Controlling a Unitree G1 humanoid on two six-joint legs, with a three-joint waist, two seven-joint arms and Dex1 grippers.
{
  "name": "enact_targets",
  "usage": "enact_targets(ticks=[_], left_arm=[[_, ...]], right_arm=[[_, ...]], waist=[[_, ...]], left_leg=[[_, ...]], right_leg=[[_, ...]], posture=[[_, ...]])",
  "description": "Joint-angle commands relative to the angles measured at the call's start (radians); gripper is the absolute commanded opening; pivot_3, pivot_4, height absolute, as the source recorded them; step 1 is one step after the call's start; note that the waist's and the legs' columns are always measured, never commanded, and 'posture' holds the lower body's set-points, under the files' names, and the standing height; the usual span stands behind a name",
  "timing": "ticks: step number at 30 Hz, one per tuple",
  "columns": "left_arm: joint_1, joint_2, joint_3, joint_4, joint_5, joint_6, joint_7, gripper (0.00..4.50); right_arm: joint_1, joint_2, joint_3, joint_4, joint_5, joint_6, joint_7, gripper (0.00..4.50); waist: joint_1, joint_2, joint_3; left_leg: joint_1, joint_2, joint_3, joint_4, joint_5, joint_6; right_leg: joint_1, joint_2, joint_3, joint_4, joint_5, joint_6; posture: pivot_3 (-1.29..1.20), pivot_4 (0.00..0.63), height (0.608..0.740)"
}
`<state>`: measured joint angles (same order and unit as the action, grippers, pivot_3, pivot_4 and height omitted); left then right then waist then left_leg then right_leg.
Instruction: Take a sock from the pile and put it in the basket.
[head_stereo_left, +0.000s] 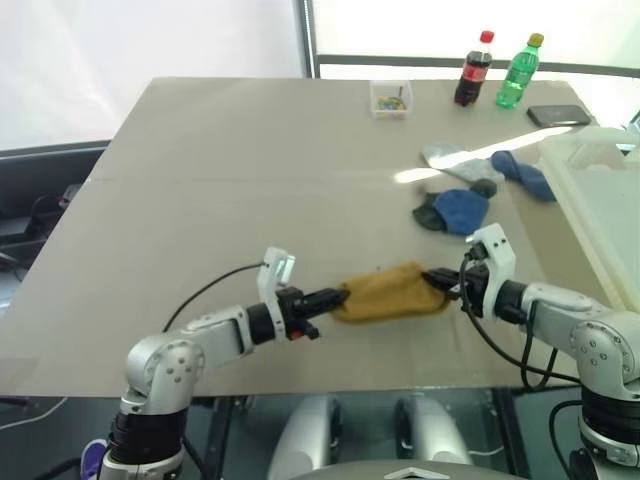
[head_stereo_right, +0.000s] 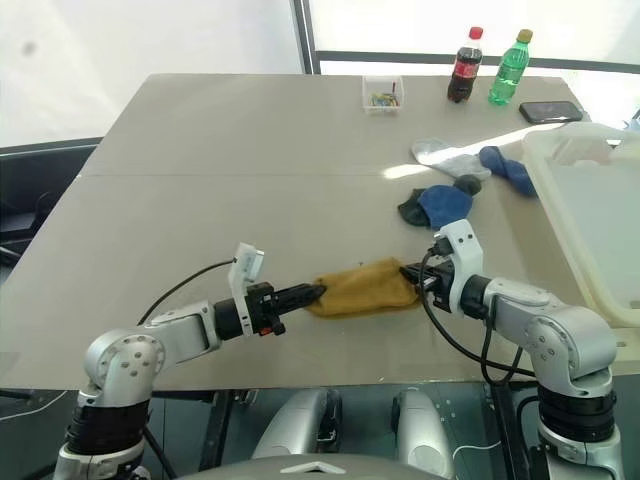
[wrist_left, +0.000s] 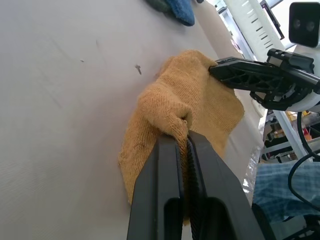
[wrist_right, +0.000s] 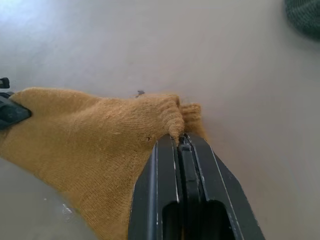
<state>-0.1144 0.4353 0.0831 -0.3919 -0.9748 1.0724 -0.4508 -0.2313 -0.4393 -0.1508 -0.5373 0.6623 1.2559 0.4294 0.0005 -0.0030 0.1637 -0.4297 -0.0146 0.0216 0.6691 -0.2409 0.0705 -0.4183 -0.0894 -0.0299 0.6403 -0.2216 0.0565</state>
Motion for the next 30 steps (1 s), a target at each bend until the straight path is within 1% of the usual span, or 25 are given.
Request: enact_targets(ticks=[1, 2, 3, 5, 6, 12, 15, 17, 19, 20, 22, 24, 26, 27, 28, 29, 30], left_arm=[[-0.006, -0.012, -0.015, -0.003, 0.004, -0.016, -0.011, 1.05], [-0.008, -0.016, -0.016, -0.005, 0.002, -0.015, -0.007, 1.37], [-0.009, -0.017, -0.019, -0.009, 0.01, -0.017, 0.0, 2.03], [-0.01, -0.022, 0.001, -0.017, -0.007, -0.007, 0.018, 2.67], [-0.001, -0.009, 0.022, -0.03, -0.021, -0.003, 0.014, 2.91], [0.04, 0.069, 0.096, -0.072, -0.073, -0.034, -0.084, 2.91], [0.046, 0.115, 0.071, -0.095, -0.034, -0.089, -0.167, 2.91], [0.032, 0.117, 0.047, -0.108, -0.001, -0.15, -0.216, 2.91], [0.006, 0.11, 0.028, -0.106, -0.002, -0.172, -0.248, 2.91], [-0.007, 0.111, 0.004, -0.1, 0.021, -0.194, -0.271, 2.91], [-0.033, 0.123, -0.079, -0.067, 0.119, -0.268, -0.334, 2.91], [-0.061, 0.123, -0.175, -0.007, 0.25, -0.38, -0.387, 2.91], [-0.093, 0.102, -0.261, 0.077, 0.38, -0.514, -0.422, 2.91], [-0.107, 0.081, -0.285, 0.119, 0.416, -0.555, -0.428, 2.7], [-0.121, 0.06, -0.303, 0.161, 0.444, -0.582, -0.428, 2.34], [-0.13, 0.045, -0.317, 0.191, 0.458, -0.592, -0.435, 2.1], [-0.137, 0.036, -0.331, 0.212, 0.476, -0.599, -0.44, 1.58]], right_arm=[[0.007, -0.025, 0.008, -0.005, -0.007, -0.035, 0.004, 0.0], [0.011, -0.028, 0.011, -0.002, -0.008, -0.041, 0.004, 0.0], [0.015, -0.032, 0.014, -0.002, -0.01, -0.047, 0.003, 0.0], [0.019, -0.038, 0.016, -0.001, -0.018, -0.065, 0.003, 0.0], [0.024, -0.042, 0.01, -0.008, -0.017, -0.075, 0.006, 0.0], [0.052, -0.074, -0.002, -0.037, -0.016, -0.131, 0.023, 0.0], [0.065, -0.094, 0.0, -0.04, -0.022, -0.166, 0.034, 0.0], [0.074, -0.111, 0.0, -0.039, -0.021, -0.183, 0.05, 0.0], [0.075, -0.125, 0.0, -0.035, -0.028, -0.198, 0.049, 0.0], [0.076, -0.134, 0.003, -0.033, -0.031, -0.207, 0.054, 0.0], [0.079, -0.144, 0.009, -0.027, -0.036, -0.222, 0.058, 0.0], [0.089, -0.153, 0.022, -0.025, -0.046, -0.244, 0.066, 0.0], [0.097, -0.161, 0.026, -0.024, -0.064, -0.277, 0.069, 0.0], [0.101, -0.161, 0.016, -0.026, -0.064, -0.286, 0.07, 0.0], [0.108, -0.166, 0.004, -0.032, -0.063, -0.297, 0.076, 0.0], [0.118, -0.174, -0.002, -0.04, -0.067, -0.312, 0.084, 0.0], [0.126, -0.181, -0.006, -0.047, -0.069, -0.32, 0.088, 0.0]], waist=[[0.002, 0.0, 0.0], [0.003, 0.0, 0.0], [0.004, 0.0, 0.0], [0.005, 0.0, 0.0], [0.006, 0.0, 0.0], [0.008, 0.0, 0.0], [0.012, 0.0, 0.0], [0.014, 0.0, 0.0], [0.015, 0.0, 0.0], [0.015, 0.0, 0.0], [0.015, 0.0, 0.0], [0.015, 0.0, 0.0], [0.015, 0.0, 0.0], [0.015, 0.0, 0.0], [0.015, 0.0, 0.0], [0.015, -0.001, 0.0], [0.015, -0.001, 0.0]], left_leg=[[0.0, 0.0, 0.0, 0.0, 0.0, 0.0], [0.0, 0.0, 0.0, 0.0, 0.0, 0.0], [0.0, 0.0, 0.0, 0.0, 0.0, 0.0], [0.0, 0.0, 0.0, 0.0, 0.0, 0.0], [0.0, 0.0, 0.0, 0.0, 0.0, 0.0], [0.0, 0.0, 0.0, 0.0, 0.0, 0.0], [0.0, 0.0, 0.0, 0.0, 0.0, 0.0], [0.0, 0.0, 0.0, 0.0, 0.0, 0.0], [0.0, 0.0, 0.0, 0.0, 0.0, 0.0], [-0.001, 0.0, 0.0, 0.0, 0.0, 0.0], [-0.001, 0.0, 0.0, 0.001, 0.0, 0.0], [0.0, 0.0, 0.001, 0.001, 0.0, 0.0], [0.0, 0.0, 0.001, 0.0, 0.0, 0.0], [0.0, 0.0, 0.001, 0.0, 0.0, 0.0], [-0.001, 0.0, 0.001, 0.0, 0.0, 0.001], [-0.001, 0.0, 0.001, 0.001, 0.0, 0.001], [-0.001, 0.0, 0.001, 0.001, 0.0, 0.001]], right_leg=[[0.0, 0.0, 0.0, 0.0, 0.0, 0.0], [0.0, 0.0, 0.0, 0.0, 0.0, 0.0], [0.0, 0.0, 0.0, 0.0, 0.0, 0.0], [0.0, 0.0, 0.0, 0.0, 0.0, 0.0], [0.0, 0.0, 0.0, 0.0, 0.0, 0.0], [0.0, 0.0, 0.0, 0.0, 0.0, 0.0], [0.0, 0.0, -0.001, 0.0, 0.0, 0.0], [0.0, 0.0, -0.001, -0.001, 0.0, 0.0], [0.0, 0.0, -0.001, -0.002, 0.0, 0.0], [0.0, 0.0, -0.001, -0.002, 0.0, 0.0], [0.0, 0.0, 0.0, -0.002, 0.0, 0.0], [0.001, 0.0, 0.0, -0.002, 0.0, 0.0], [0.001, 0.001, 0.0, -0.002, 0.0, 0.0], [0.0, 0.001, 0.0, -0.002, 0.0, 0.0], [0.0, 0.001, 0.0, -0.003, 0.0, 0.0], [0.0, 0.001, 0.0, -0.003, 0.0, 0.0], [0.0, 0.001, 0.0, -0.003, 0.0, 0.0]], posture=[[0.0, 0.15, 0.729], [0.0, 0.15, 0.729], [0.0, 0.15, 0.729], [0.0, 0.15, 0.729], [0.0, 0.15, 0.729], [0.0, 0.15, 0.729], [0.0, 0.15, 0.729], [0.0, 0.15, 0.729], [0.0, 0.15, 0.729], [0.0, 0.15, 0.729], [0.0, 0.15, 0.729], [0.0, 0.15, 0.729], [0.0, 0.15, 0.729], [0.0, 0.15, 0.729], [0.0, 0.15, 0.729], [0.0, 0.15, 0.729], [0.0, 0.15, 0.729]])
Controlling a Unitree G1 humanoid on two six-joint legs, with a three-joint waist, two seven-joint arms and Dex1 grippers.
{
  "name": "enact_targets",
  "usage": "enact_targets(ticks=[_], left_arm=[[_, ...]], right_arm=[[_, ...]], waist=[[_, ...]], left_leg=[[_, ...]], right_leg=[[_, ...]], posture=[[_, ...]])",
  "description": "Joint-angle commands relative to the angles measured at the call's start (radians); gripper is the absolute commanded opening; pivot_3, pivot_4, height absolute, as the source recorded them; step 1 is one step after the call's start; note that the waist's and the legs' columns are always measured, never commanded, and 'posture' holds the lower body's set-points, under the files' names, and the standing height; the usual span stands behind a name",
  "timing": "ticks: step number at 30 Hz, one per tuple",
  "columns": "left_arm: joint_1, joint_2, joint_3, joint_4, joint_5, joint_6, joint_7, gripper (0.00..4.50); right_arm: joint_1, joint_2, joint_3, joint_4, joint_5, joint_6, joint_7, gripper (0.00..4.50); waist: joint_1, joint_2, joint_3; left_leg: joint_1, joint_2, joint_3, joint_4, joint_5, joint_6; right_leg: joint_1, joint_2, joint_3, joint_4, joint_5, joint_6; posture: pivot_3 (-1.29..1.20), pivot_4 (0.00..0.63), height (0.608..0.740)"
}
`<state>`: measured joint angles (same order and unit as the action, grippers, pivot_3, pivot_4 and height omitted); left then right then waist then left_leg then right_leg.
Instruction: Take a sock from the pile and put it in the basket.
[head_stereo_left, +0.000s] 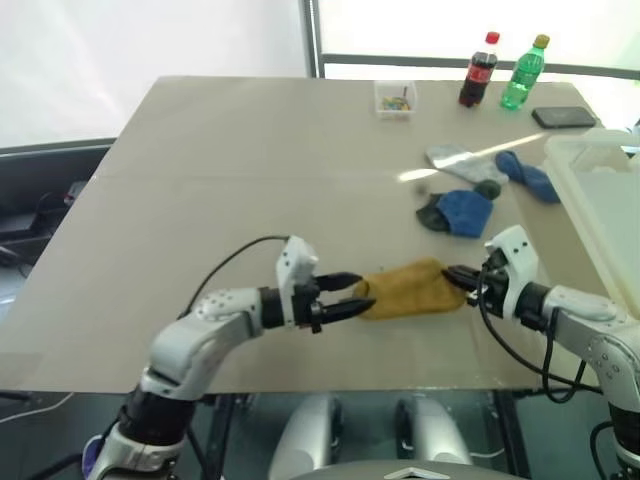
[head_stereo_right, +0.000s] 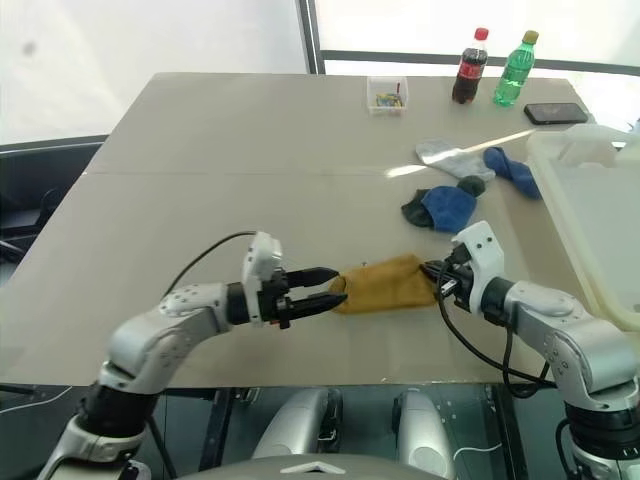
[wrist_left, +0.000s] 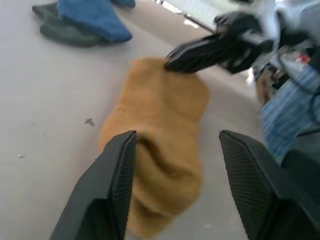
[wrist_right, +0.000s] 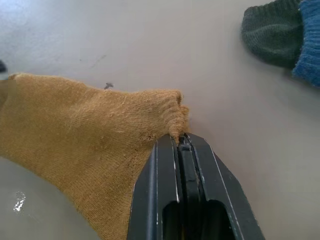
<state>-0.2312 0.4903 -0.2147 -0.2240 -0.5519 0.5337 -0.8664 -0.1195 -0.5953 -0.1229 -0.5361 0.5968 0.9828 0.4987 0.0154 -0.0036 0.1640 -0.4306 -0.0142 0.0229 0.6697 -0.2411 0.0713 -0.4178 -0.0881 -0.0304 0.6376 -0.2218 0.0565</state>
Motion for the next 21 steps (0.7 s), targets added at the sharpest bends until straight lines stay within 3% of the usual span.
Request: enact_targets(ticks=[1, 3, 4, 13, 18, 19, 21], left_arm=[[-0.027, -0.031, -0.042, 0.065, 0.07, -0.071, -0.025, 1.05], [-0.037, -0.055, -0.046, 0.1, 0.082, -0.07, -0.02, 0.13], [-0.042, -0.059, -0.052, 0.117, 0.096, -0.066, -0.019, 0.04], [-0.045, -0.058, -0.07, 0.176, 0.159, -0.085, -0.061, 0.04], [-0.043, -0.062, -0.067, 0.184, 0.175, -0.103, -0.066, 0.04], [-0.043, -0.063, -0.067, 0.185, 0.177, -0.105, -0.067, 0.0], [-0.042, -0.067, -0.065, 0.187, 0.181, -0.108, -0.066, 0.0]], right_arm=[[0.019, -0.031, -0.036, -0.052, 0.0, -0.051, 0.025, 0.0], [0.028, -0.045, -0.029, -0.061, 0.003, -0.058, 0.034, 0.0], [0.031, -0.052, -0.021, -0.064, -0.003, -0.065, 0.036, 0.0], [0.059, -0.109, -0.07, -0.03, -0.024, -0.176, 0.112, 0.0], [0.038, -0.047, -0.137, 0.037, 0.131, -0.15, 0.172, 0.0], [0.04, -0.046, -0.136, 0.043, 0.138, -0.152, 0.178, 0.63], [0.068, -0.058, -0.093, 0.047, 0.104, -0.174, 0.19, 1.35]], waist=[[0.0, 0.0, 0.0], [0.0, 0.0, 0.0], [0.0, 0.0, 0.0], [0.0, 0.0, 0.0], [0.0, 0.0, 0.0], [0.0, 0.0, 0.0], [0.0, 0.0, 0.0]], left_leg=[[0.0, 0.0, 0.0, 0.0, 0.0, 0.0], [0.0, 0.0, 0.0, 0.0, 0.0, 0.001], [0.0, 0.0, 0.0, 0.0, 0.0, 0.001], [0.001, 0.0, -0.001, 0.001, -0.001, 0.001], [0.002, 0.001, -0.002, 0.001, -0.001, 0.001], [0.002, 0.001, -0.002, 0.001, -0.001, 0.001], [0.002, 0.001, -0.002, 0.001, -0.001, 0.001]], right_leg=[[0.0, 0.0, 0.0, 0.0, 0.0, 0.0], [0.0, 0.0, 0.0, 0.0, 0.0, 0.0], [0.0, 0.0, -0.001, 0.0, 0.001, 0.001], [0.002, 0.0, -0.001, 0.0, 0.002, 0.005], [0.003, 0.0, -0.002, 0.0, 0.002, 0.005], [0.003, 0.0, -0.002, 0.0, 0.002, 0.005], [0.003, 0.0, -0.002, 0.0, 0.003, 0.005]], posture=[[0.0, 0.15, 0.729], [0.0, 0.15, 0.729], [0.0, 0.15, 0.729], [0.0, 0.15, 0.729], [0.0, 0.15, 0.729], [0.0, 0.15, 0.729], [0.0, 0.15, 0.729]])
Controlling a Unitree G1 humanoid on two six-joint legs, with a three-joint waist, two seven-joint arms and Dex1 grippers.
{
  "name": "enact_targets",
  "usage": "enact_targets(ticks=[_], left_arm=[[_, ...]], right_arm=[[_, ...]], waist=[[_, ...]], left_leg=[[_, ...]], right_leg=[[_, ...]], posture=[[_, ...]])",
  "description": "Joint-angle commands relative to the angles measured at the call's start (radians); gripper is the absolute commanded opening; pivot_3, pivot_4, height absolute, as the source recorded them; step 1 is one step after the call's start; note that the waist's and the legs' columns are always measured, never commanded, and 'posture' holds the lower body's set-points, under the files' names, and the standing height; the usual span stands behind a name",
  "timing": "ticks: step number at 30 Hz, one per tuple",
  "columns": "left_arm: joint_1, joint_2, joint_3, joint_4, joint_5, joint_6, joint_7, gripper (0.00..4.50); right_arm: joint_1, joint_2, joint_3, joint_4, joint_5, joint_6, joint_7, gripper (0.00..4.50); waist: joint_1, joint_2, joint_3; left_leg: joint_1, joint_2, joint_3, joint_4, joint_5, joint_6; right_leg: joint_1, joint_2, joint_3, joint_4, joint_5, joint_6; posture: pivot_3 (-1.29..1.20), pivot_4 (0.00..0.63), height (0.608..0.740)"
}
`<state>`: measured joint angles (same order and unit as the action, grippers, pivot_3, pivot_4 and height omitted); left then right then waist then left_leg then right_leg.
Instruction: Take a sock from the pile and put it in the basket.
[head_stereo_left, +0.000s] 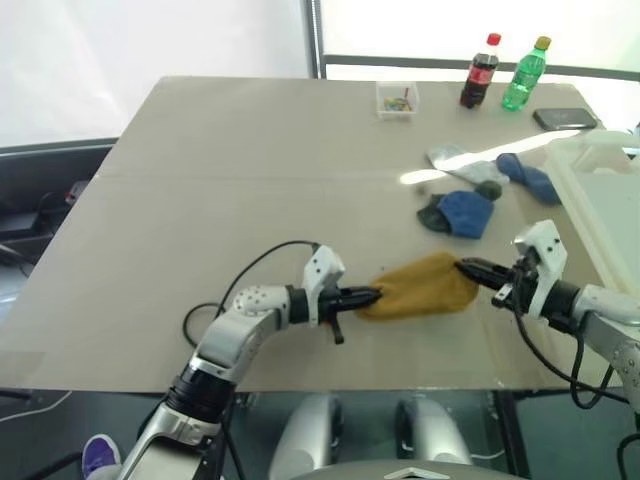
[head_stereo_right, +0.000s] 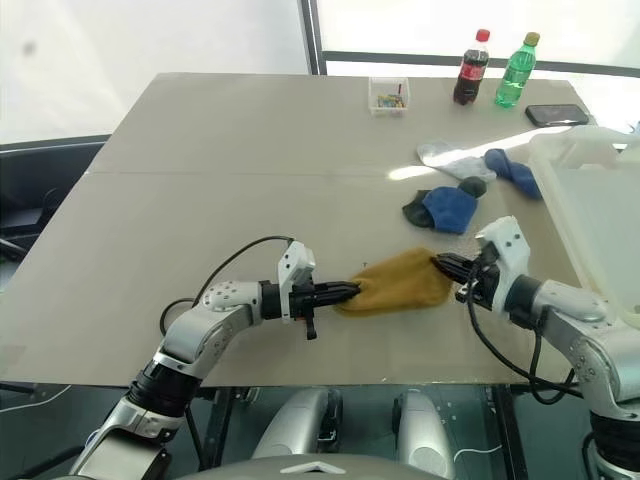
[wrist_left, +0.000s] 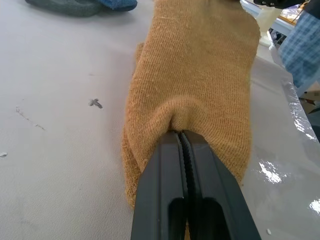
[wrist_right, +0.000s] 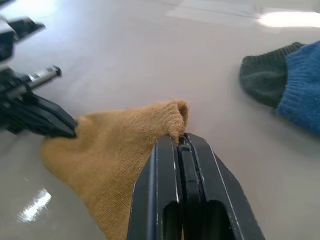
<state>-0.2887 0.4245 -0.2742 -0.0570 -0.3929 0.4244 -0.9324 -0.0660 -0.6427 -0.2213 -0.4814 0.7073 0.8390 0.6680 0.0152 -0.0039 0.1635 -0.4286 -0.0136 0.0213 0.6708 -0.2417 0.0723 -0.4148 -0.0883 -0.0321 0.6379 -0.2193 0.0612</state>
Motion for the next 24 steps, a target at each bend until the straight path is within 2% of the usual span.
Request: enact_targets(ticks=[1, 2, 8, 10, 13, 18, 21, 24], left_arm=[[0.016, -0.002, -0.004, 0.02, 0.022, 0.001, 0.0, 0.0], [0.016, -0.003, -0.004, 0.021, 0.024, 0.0, 0.001, 0.0], [0.011, -0.006, 0.002, 0.023, 0.034, -0.007, 0.007, 0.0], [0.012, -0.007, 0.004, 0.023, 0.035, -0.008, 0.009, 0.0], [0.014, -0.009, 0.012, 0.026, 0.032, -0.006, 0.01, 0.0], [0.032, -0.008, 0.044, -0.005, -0.005, 0.019, 0.004, 0.0], [0.05, -0.005, 0.092, -0.066, -0.07, 0.038, -0.016, 0.0], [0.062, 0.017, 0.172, -0.151, -0.191, 0.143, -0.014, 0.86]], right_arm=[[0.023, -0.007, 0.018, -0.004, -0.024, -0.042, 0.012, 1.8], [0.03, -0.004, 0.02, -0.001, -0.027, -0.047, 0.01, 2.3], [0.009, -0.029, -0.045, 0.004, -0.044, -0.157, 0.048, 2.3], [-0.004, -0.033, -0.041, -0.005, -0.015, -0.166, 0.078, 1.41], [-0.001, -0.021, 0.059, -0.016, -0.04, -0.189, 0.118, 0.12], [-0.001, 0.02, 0.257, 0.11, -0.225, -0.299, 0.112, 0.02], [-0.013, 0.038, 0.291, 0.194, -0.297, -0.361, 0.096, 0.02], [-0.018, 0.05, 0.283, 0.209, -0.291, -0.365, 0.107, 0.0]], waist=[[0.0, 0.0, 0.0], [0.0, 0.0, 0.0], [0.0, 0.0, 0.0], [0.0, 0.0, 0.0], [0.0, 0.0, 0.0], [-0.001, 0.0, -0.001], [-0.002, 0.0, 0.0], [-0.002, -0.001, 0.0]], left_leg=[[0.0, 0.0, 0.0, 0.0, 0.0, 0.0], [0.0, 0.0, 0.0, 0.0, 0.0, 0.0], [0.0, 0.0, 0.0, 0.001, 0.0, 0.0], [0.001, 0.0, 0.0, 0.001, 0.0, 0.0], [0.001, 0.0, 0.0, 0.001, 0.0, 0.0], [0.002, 0.0, 0.0, 0.001, 0.0, 0.0], [0.003, 0.0, 0.001, 0.002, 0.0, 0.0], [0.003, 0.001, 0.001, 0.002, 0.0, 0.0]], right_leg=[[0.0, 0.0, 0.0, 0.0, 0.0, 0.0], [0.0, 0.0, 0.0, 0.0, 0.0, 0.0], [0.0, 0.0, 0.0, 0.0, 0.0, 0.0], [0.0, 0.0, 0.0, 0.001, 0.0, 0.0], [0.001, 0.0, 0.0, 0.001, 0.0, 0.0], [0.002, 0.0, 0.0, 0.002, 0.0, 0.0], [0.002, 0.0, 0.001, 0.002, 0.0, 0.0], [0.002, 0.0, 0.001, 0.002, 0.0, 0.0]], posture=[[0.0, 0.15, 0.729], [0.0, 0.15, 0.729], [0.0, 0.15, 0.729], [0.0, 0.15, 0.729], [0.0, 0.15, 0.729], [0.0, 0.15, 0.729], [0.0, 0.15, 0.729], [0.0, 0.15, 0.729]])
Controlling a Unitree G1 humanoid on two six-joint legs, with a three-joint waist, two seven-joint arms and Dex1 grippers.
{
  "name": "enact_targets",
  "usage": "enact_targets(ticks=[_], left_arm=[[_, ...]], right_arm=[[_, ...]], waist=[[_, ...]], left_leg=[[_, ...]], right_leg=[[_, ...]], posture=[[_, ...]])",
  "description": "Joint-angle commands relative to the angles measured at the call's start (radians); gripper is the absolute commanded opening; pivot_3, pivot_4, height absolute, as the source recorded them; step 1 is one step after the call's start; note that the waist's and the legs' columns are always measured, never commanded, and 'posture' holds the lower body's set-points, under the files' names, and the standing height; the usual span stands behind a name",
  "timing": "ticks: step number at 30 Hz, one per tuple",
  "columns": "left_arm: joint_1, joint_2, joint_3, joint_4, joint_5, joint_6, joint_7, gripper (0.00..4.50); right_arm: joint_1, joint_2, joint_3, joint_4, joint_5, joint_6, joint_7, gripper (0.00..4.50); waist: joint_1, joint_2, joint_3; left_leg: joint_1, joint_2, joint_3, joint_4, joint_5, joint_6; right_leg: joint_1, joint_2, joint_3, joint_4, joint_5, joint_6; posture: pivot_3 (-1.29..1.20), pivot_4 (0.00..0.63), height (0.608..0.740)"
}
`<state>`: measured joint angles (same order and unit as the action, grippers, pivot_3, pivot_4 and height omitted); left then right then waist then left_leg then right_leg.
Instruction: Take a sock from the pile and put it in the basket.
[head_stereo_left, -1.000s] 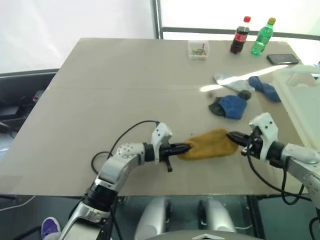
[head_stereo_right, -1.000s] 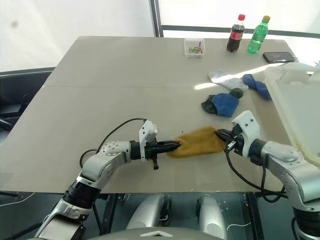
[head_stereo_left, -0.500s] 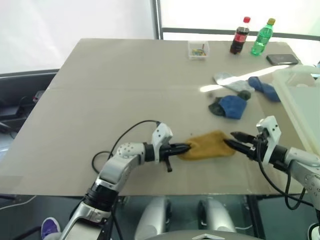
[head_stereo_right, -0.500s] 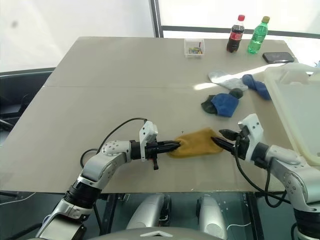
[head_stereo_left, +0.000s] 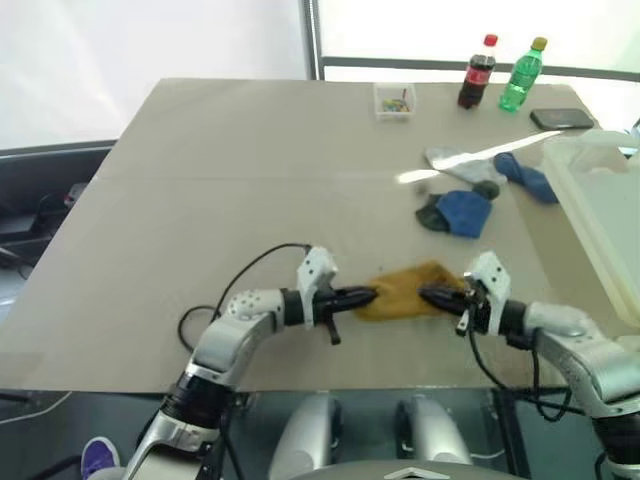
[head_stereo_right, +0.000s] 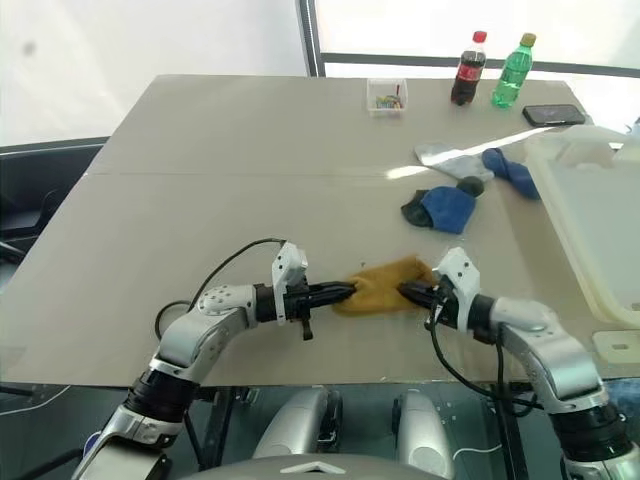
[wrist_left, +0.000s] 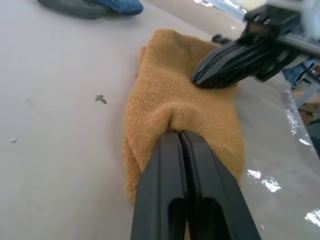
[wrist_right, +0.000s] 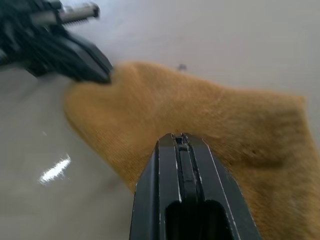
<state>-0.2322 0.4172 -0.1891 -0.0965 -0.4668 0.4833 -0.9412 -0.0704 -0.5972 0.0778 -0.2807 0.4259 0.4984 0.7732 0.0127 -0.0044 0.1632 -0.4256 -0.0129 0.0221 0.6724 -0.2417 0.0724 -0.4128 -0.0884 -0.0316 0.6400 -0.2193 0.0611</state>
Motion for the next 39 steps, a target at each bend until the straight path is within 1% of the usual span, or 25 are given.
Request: enact_targets(ticks=[1, 2, 3, 4, 5, 6, 7, 9, 10, 13, 15, 16, 19, 23, 29, 36, 39], left_arm=[[0.008, 0.035, 0.113, -0.137, -0.149, 0.12, 0.006, 1.31], [0.014, 0.047, 0.132, -0.157, -0.168, 0.145, 0.016, 1.68], [0.023, 0.063, 0.152, -0.178, -0.194, 0.179, 0.023, 2.24], [0.034, 0.082, 0.169, -0.194, -0.224, 0.217, 0.022, 2.49], [0.043, 0.095, 0.186, -0.207, -0.249, 0.253, 0.028, 2.89], [0.052, 0.11, 0.201, -0.217, -0.273, 0.289, 0.034, 3.49], [0.061, 0.126, 0.211, -0.232, -0.291, 0.323, 0.044, 3.67], [0.075, 0.143, 0.233, -0.259, -0.334, 0.396, 0.08, 4.38], [0.079, 0.149, 0.241, -0.271, -0.358, 0.439, 0.103, 4.45], [0.065, 0.159, 0.233, -0.288, -0.379, 0.601, 0.226, 4.45], [0.026, 0.206, 0.178, -0.297, -0.335, 0.756, 0.318, 4.45], [0.008, 0.196, 0.184, -0.277, -0.353, 0.805, 0.337, 4.45], [-0.068, 0.129, 0.257, -0.199, -0.437, 0.964, 0.377, 4.45], [-0.135, 0.057, 0.292, -0.148, -0.463, 1.104, 0.422, 4.45], [-0.205, -0.052, 0.286, -0.047, -0.566, 1.131, 0.495, 4.45], [-0.237, -0.11, 0.316, 0.061, -0.695, 1.131, 0.573, 4.45], [-0.251, -0.147, 0.342, 0.095, -0.718, 1.131, 0.597, 4.45]], right_arm=[[-0.016, 0.005, -0.015, 0.012, -0.012, -0.026, 0.007, 0.0], [-0.017, 0.002, -0.011, 0.012, -0.015, -0.023, 0.011, 0.0], [-0.018, 0.0, -0.004, 0.018, -0.023, -0.024, 0.016, 0.0], [-0.02, 0.0, 0.002, 0.024, -0.031, -0.028, 0.018, 0.0], [-0.021, 0.002, 0.007, 0.03, -0.038, -0.032, 0.02, 0.0], [-0.022, 0.005, 0.011, 0.033, -0.042, -0.035, 0.021, 0.0], [-0.022, 0.009, 0.015, 0.03, -0.046, -0.035, 0.019, 0.0], [-0.019, 0.017, 0.024, 0.024, -0.053, -0.035, 0.016, 0.0], [-0.016, 0.02, 0.027, 0.021, -0.057, -0.035, 0.014, 0.0], [-0.011, 0.027, 0.03, 0.01, -0.062, -0.032, 0.009, 0.0], [-0.003, 0.032, 0.029, -0.006, -0.06, -0.025, 0.005, 0.0], [0.006, 0.033, 0.031, -0.015, -0.062, -0.026, 0.003, 0.0], [0.022, 0.04, 0.039, -0.024, -0.071, -0.03, -0.004, 0.0], [0.032, 0.049, 0.043, -0.029, -0.08, -0.03, -0.013, 0.0], [0.033, 0.05, 0.046, -0.036, -0.089, -0.024, -0.017, 0.0], [0.021, 0.058, 0.047, -0.03, -0.095, -0.021, -0.02, 0.0], [0.013, 0.063, 0.046, -0.025, -0.095, -0.017, -0.02, 0.0]], waist=[[0.0, 0.0, 0.0], [0.001, 0.0, 0.0], [0.001, 0.0, 0.0], [0.001, 0.0, 0.0], [0.0, 0.0, 0.0], [0.0, 0.0, 0.0], [0.0, 0.0, 0.0], [0.0, 0.0, 0.0], [0.0, 0.0, 0.0], [0.001, 0.0, 0.0], [0.002, -0.002, 0.0], [0.002, -0.003, -0.001], [0.0, -0.002, -0.002], [0.0, -0.003, -0.002], [0.002, -0.005, -0.003], [0.001, -0.005, -0.003], [0.001, -0.005, -0.003]], left_leg=[[0.0, 0.0, 0.0, 0.0, 0.0, 0.0], [0.0, 0.0, 0.0, 0.0, 0.0, 0.0], [0.001, 0.0, 0.0, 0.0, 0.0, 0.0], [0.001, 0.0, 0.0, 0.0, 0.0, 0.0], [0.001, 0.0, 0.0, 0.0, 0.0, 0.0], [0.001, 0.0, 0.0, 0.0, 0.0, 0.0], [0.001, 0.0, 0.0, 0.0, 0.0, 0.0], [0.001, 0.0, 0.0, 0.0, 0.0, 0.0], [0.002, 0.0, 0.0, 0.0, 0.0, 0.0], [0.004, 0.0, 0.0, 0.0, 0.0, 0.0], [0.005, 0.0, 0.0, 0.0, 0.0, 0.0], [0.005, 0.0, 0.0, 0.0, 0.0, 0.0], [0.012, 0.0, 0.0, -0.001, 0.0, 0.0], [0.012, 0.0, 0.0, -0.001, 0.0, 0.0], [0.012, -0.001, 0.0, -0.001, 0.0, -0.001], [0.011, 0.0, 0.0, -0.001, 0.0, -0.001], [0.011, 0.0, 0.0, -0.001, 0.0, -0.001]], right_leg=[[0.0, 0.0, 0.0, 0.0, 0.0, 0.0], [0.0, 0.0, 0.0, 0.0, 0.0, 0.0], [0.0, 0.0, 0.0, 0.001, 0.0, 0.0], [0.0, 0.0, 0.0, 0.001, 0.0, 0.0], [0.0, 0.0, 0.0, 0.001, 0.0, 0.0], [0.0, 0.0, 0.0, 0.001, 0.0, 0.0], [0.001, 0.0, 0.0, 0.001, 0.0, 0.0], [0.001, 0.0, 0.0, 0.001, 0.0, 0.0], [0.001, 0.0, 0.0, 0.001, 0.0, 0.0], [0.002, 0.0, 0.0, 0.001, -0.001, -0.002], [0.002, 0.0, 0.001, 0.001, -0.002, -0.003], [0.002, 0.001, 0.001, 0.002, -0.002, -0.002], [0.008, 0.001, 0.001, 0.002, -0.003, -0.003], [0.008, 0.001, 0.001, 0.002, -0.002, -0.002], [0.009, 0.001, 0.001, 0.001, -0.001, -0.001], [0.008, 0.0, 0.002, 0.002, -0.003, -0.004], [0.008, -0.001, 0.002, 0.001, -0.003, -0.004]], posture=[[0.0, 0.15, 0.729], [0.0, 0.15, 0.729], [0.0, 0.15, 0.729], [0.0, 0.15, 0.729], [0.0, 0.15, 0.729], [0.0, 0.15, 0.729], [0.0, 0.15, 0.729], [0.0, 0.15, 0.729], [0.0, 0.15, 0.729], [0.0, 0.15, 0.729], [0.0, 0.15, 0.729], [0.0, 0.15, 0.729], [0.0, 0.15, 0.729], [0.0, 0.15, 0.729], [0.0, 0.15, 0.729], [0.0, 0.15, 0.729], [0.0, 0.15, 0.729]])
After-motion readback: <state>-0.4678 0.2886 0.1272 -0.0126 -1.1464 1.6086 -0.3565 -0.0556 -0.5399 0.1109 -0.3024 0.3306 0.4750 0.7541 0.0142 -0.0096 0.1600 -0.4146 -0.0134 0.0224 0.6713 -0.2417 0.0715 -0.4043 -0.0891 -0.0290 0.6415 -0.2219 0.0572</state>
